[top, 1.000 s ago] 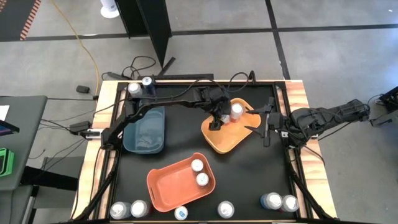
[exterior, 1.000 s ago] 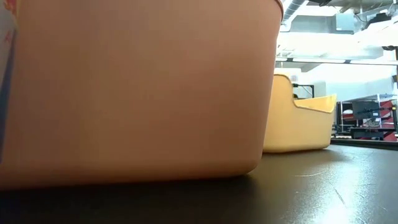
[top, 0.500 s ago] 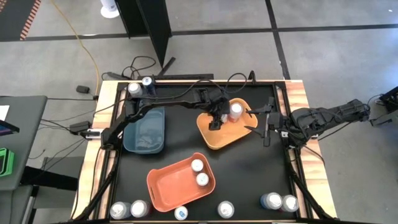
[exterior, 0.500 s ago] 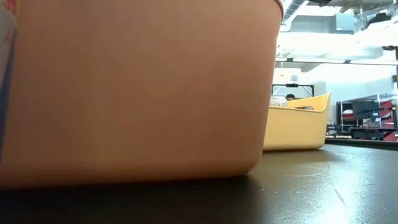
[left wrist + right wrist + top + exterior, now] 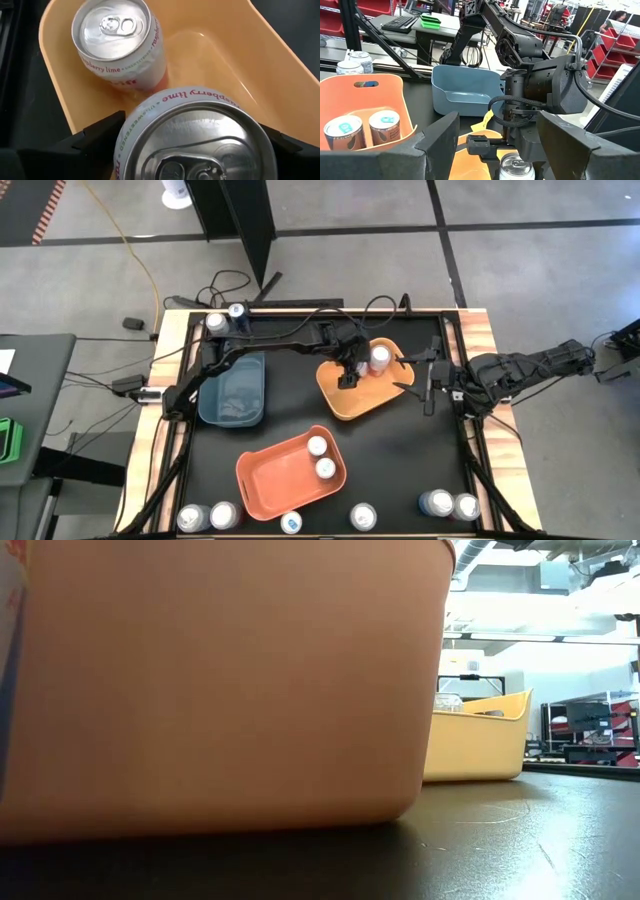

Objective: Sort soda cans
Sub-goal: Put the pink soda can into the yellow bin

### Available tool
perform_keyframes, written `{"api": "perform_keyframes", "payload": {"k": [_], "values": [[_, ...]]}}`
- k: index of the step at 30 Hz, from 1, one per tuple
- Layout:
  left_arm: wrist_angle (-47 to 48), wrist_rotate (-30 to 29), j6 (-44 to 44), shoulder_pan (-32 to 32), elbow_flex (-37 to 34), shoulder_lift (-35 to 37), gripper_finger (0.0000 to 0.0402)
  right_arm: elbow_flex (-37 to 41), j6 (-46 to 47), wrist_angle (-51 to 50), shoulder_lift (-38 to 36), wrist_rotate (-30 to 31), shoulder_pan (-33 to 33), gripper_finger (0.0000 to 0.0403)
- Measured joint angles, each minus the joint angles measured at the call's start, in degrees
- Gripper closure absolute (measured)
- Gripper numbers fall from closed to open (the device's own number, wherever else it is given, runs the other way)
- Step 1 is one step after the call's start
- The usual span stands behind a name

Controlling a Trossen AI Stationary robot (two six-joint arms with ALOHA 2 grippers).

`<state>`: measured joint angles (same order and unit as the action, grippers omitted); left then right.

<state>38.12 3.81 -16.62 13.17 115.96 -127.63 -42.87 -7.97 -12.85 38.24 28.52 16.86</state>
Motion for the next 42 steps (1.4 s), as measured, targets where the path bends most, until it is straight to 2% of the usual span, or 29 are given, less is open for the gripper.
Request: {"api": "perform_keyframes", "payload": {"k": [4,15,35,42], "values": [[-0.37,-1.47,0.88,0.0,0.0,0.09,0.0051,0.0,0.02,-0.01,0.02,-0.01,0.0,0.0121],[-1.3,-6.31,0.41,-0.04,0.0,0.09,0.0047,0.0,0.04,-0.02,0.02,-0.01,0.0,0.0121],[-1.58,-6.87,-0.9,-1.41,0.07,0.09,0.0046,0.0,0.61,-0.71,0.02,-0.01,0.0,0.0121],[-0.3,-7.15,-1.59,-2.58,2.75,0.2,0.0046,0.0,0.6,-0.89,0.02,-0.01,-0.01,0.0121]]}}
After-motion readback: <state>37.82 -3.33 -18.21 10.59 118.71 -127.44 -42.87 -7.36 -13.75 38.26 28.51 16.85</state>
